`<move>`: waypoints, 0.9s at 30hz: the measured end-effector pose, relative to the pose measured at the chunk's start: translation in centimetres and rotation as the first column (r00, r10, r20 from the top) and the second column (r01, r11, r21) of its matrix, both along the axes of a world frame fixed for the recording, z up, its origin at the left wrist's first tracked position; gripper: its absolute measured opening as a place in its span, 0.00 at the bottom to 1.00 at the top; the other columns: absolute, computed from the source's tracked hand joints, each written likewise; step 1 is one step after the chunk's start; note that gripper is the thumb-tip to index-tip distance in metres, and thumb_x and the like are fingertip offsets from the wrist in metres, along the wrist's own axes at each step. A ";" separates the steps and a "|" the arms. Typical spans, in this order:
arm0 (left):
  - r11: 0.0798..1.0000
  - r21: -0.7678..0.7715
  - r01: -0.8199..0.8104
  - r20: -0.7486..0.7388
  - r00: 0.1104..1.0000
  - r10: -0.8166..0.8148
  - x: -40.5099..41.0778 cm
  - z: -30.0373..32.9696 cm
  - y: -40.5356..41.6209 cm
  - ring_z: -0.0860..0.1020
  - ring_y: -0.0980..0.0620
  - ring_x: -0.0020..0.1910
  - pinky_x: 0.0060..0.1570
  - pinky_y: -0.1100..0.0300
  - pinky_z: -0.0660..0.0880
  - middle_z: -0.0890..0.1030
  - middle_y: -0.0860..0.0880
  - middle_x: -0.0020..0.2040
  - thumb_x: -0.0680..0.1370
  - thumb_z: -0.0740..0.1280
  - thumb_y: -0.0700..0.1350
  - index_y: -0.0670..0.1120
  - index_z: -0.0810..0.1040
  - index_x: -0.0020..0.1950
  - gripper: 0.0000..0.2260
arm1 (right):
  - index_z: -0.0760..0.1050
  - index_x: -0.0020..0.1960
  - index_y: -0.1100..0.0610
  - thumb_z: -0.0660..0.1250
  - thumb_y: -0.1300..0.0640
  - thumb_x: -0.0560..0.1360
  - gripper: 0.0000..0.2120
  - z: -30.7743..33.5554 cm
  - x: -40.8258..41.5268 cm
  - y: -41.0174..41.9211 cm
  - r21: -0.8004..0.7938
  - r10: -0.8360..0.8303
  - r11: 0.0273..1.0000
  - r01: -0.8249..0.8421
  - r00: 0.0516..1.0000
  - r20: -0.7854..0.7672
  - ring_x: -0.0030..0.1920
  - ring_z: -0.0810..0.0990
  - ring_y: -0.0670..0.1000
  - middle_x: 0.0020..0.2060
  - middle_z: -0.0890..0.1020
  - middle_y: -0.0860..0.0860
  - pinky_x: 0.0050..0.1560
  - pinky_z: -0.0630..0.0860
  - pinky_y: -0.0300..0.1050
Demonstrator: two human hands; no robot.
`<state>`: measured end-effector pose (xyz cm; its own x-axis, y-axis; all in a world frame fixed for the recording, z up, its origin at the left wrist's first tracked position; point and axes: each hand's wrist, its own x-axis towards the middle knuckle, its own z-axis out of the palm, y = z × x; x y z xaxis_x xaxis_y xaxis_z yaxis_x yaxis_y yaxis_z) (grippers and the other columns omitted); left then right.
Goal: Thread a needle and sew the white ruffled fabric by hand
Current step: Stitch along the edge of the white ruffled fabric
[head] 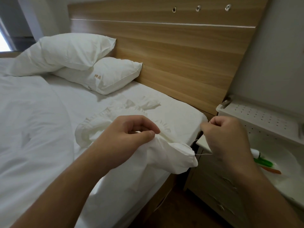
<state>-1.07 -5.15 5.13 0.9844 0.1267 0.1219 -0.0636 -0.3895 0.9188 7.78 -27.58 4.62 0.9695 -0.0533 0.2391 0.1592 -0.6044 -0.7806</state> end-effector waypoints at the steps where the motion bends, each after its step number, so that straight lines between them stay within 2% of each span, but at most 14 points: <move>1: 1.000 -0.015 -0.005 -0.002 1.000 0.005 0.0 0.0 0.1 0.86 0.46 0.51 0.57 0.49 0.80 0.88 0.50 0.46 0.78 0.73 0.46 0.55 0.89 0.49 0.05 | 0.72 0.30 0.60 0.68 0.60 0.76 0.16 0.2 0.1 -0.2 -0.019 0.013 1.000 -0.014 0.999 -0.030 0.23 0.67 0.45 0.23 0.71 0.50 0.19 0.61 0.30; 3: 0.999 -0.037 -0.019 0.000 1.000 0.019 -0.1 0.0 0.3 0.86 0.45 0.52 0.57 0.50 0.80 0.88 0.49 0.47 0.81 0.72 0.38 0.54 0.89 0.48 0.11 | 0.69 0.28 0.59 0.69 0.60 0.74 0.17 0.5 0.3 -0.6 -0.093 0.020 0.995 -0.030 0.993 -0.113 0.21 0.65 0.45 0.19 0.67 0.46 0.20 0.63 0.35; 4: 0.999 -0.041 -0.025 -0.001 1.000 0.025 -0.1 0.0 0.4 0.86 0.45 0.53 0.57 0.51 0.79 0.89 0.49 0.47 0.81 0.71 0.36 0.54 0.89 0.48 0.13 | 0.68 0.28 0.58 0.69 0.59 0.74 0.17 0.7 0.5 -0.8 -0.151 0.016 0.988 -0.040 0.987 -0.160 0.22 0.65 0.46 0.19 0.67 0.46 0.24 0.64 0.37; 7: 0.998 -0.037 -0.046 -0.001 0.999 0.046 -0.1 0.1 0.3 0.86 0.47 0.50 0.54 0.53 0.79 0.89 0.49 0.45 0.81 0.71 0.36 0.53 0.89 0.48 0.13 | 0.69 0.31 0.57 0.69 0.58 0.73 0.14 0.8 1.3 -1.3 -0.338 -0.014 0.937 -0.093 0.953 -0.301 0.27 0.68 0.51 0.25 0.70 0.51 0.31 0.64 0.42; 8: 0.998 -0.033 -0.053 0.002 0.999 0.053 -0.1 0.1 0.3 0.86 0.49 0.48 0.53 0.54 0.80 0.89 0.50 0.45 0.81 0.71 0.36 0.53 0.89 0.48 0.13 | 0.72 0.34 0.57 0.69 0.58 0.74 0.11 0.8 1.3 -1.4 -0.376 -0.025 0.921 -0.099 0.950 -0.310 0.28 0.70 0.51 0.27 0.72 0.52 0.32 0.66 0.42; 10: 0.998 -0.021 -0.059 0.013 0.998 0.060 -0.1 0.1 0.3 0.87 0.51 0.47 0.53 0.56 0.80 0.89 0.50 0.45 0.81 0.71 0.36 0.53 0.89 0.49 0.12 | 0.77 0.42 0.55 0.68 0.56 0.76 0.04 0.9 1.0 -1.3 -0.375 -0.010 0.924 -0.072 0.977 -0.211 0.34 0.77 0.50 0.33 0.78 0.52 0.35 0.72 0.43; 12: 0.998 -0.011 -0.056 0.026 0.998 0.057 -0.1 0.1 0.2 0.87 0.52 0.48 0.53 0.55 0.81 0.89 0.50 0.45 0.81 0.71 0.36 0.53 0.89 0.49 0.12 | 0.78 0.49 0.52 0.68 0.58 0.78 0.02 0.9 0.5 -1.0 -0.179 0.056 0.982 -0.058 0.998 -0.013 0.31 0.75 0.42 0.33 0.78 0.49 0.29 0.71 0.39; 14: 0.999 -0.008 -0.047 0.041 0.998 0.047 -0.1 0.2 0.2 0.87 0.54 0.48 0.53 0.57 0.79 0.89 0.51 0.45 0.81 0.71 0.36 0.53 0.89 0.49 0.12 | 0.80 0.51 0.50 0.67 0.60 0.80 0.07 1.0 -0.2 -0.4 0.135 0.167 0.975 -0.177 0.982 0.084 0.21 0.66 0.43 0.25 0.73 0.47 0.22 0.64 0.36; 15: 0.999 -0.003 -0.040 0.048 0.998 0.040 -0.1 0.2 0.1 0.87 0.54 0.48 0.53 0.58 0.78 0.89 0.51 0.45 0.81 0.71 0.35 0.53 0.89 0.49 0.13 | 0.82 0.51 0.50 0.67 0.61 0.81 0.08 1.0 -0.6 0.2 0.254 0.261 0.929 -0.268 0.963 0.062 0.21 0.63 0.45 0.23 0.70 0.47 0.22 0.62 0.39; 17: 1.000 0.013 -0.022 0.070 0.997 0.021 -0.2 0.2 0.0 0.87 0.53 0.49 0.52 0.54 0.80 0.89 0.51 0.46 0.81 0.71 0.35 0.53 0.89 0.50 0.13 | 0.83 0.54 0.49 0.66 0.60 0.82 0.09 0.7 -1.4 1.6 0.383 0.501 0.806 -0.451 0.864 -0.037 0.24 0.62 0.49 0.23 0.67 0.48 0.26 0.59 0.42; 19: 0.999 0.034 -0.006 0.092 0.996 0.003 -0.2 0.3 -0.1 0.87 0.49 0.49 0.54 0.44 0.83 0.89 0.50 0.47 0.81 0.71 0.36 0.52 0.88 0.51 0.12 | 0.82 0.57 0.53 0.65 0.61 0.83 0.08 -0.1 -1.7 2.9 0.479 0.694 0.670 -0.567 0.708 -0.133 0.23 0.62 0.48 0.23 0.66 0.47 0.27 0.59 0.42; 21: 0.998 0.061 0.012 0.102 0.995 -0.018 -0.3 0.4 -0.2 0.87 0.47 0.50 0.57 0.38 0.83 0.89 0.50 0.47 0.81 0.71 0.37 0.52 0.88 0.52 0.10 | 0.81 0.54 0.57 0.64 0.61 0.83 0.07 -0.6 -1.6 3.5 0.531 0.780 0.591 -0.608 0.597 -0.185 0.23 0.63 0.46 0.23 0.66 0.48 0.26 0.58 0.41; 23: 0.996 0.086 0.013 0.109 0.994 -0.023 -0.3 0.4 -0.1 0.87 0.46 0.49 0.55 0.35 0.82 0.88 0.51 0.47 0.81 0.71 0.38 0.53 0.88 0.53 0.10 | 0.81 0.51 0.60 0.65 0.61 0.83 0.07 -0.9 -1.4 3.5 0.538 0.789 0.580 -0.612 0.587 -0.182 0.24 0.62 0.46 0.24 0.66 0.50 0.26 0.58 0.40; 27: 0.995 0.098 -0.005 0.105 0.994 -0.005 -0.2 0.5 0.3 0.86 0.45 0.48 0.54 0.38 0.83 0.88 0.51 0.47 0.81 0.74 0.43 0.54 0.88 0.52 0.06 | 0.79 0.49 0.64 0.66 0.60 0.82 0.07 -1.0 -1.1 3.1 0.500 0.718 0.643 -0.580 0.684 -0.130 0.25 0.64 0.48 0.25 0.68 0.53 0.27 0.61 0.41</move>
<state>-1.30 -4.88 5.63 0.9655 0.1093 0.2363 -0.1575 -0.4773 0.8645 6.64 -24.51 3.61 0.7998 0.5980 0.0526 0.1148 -0.0664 -0.9912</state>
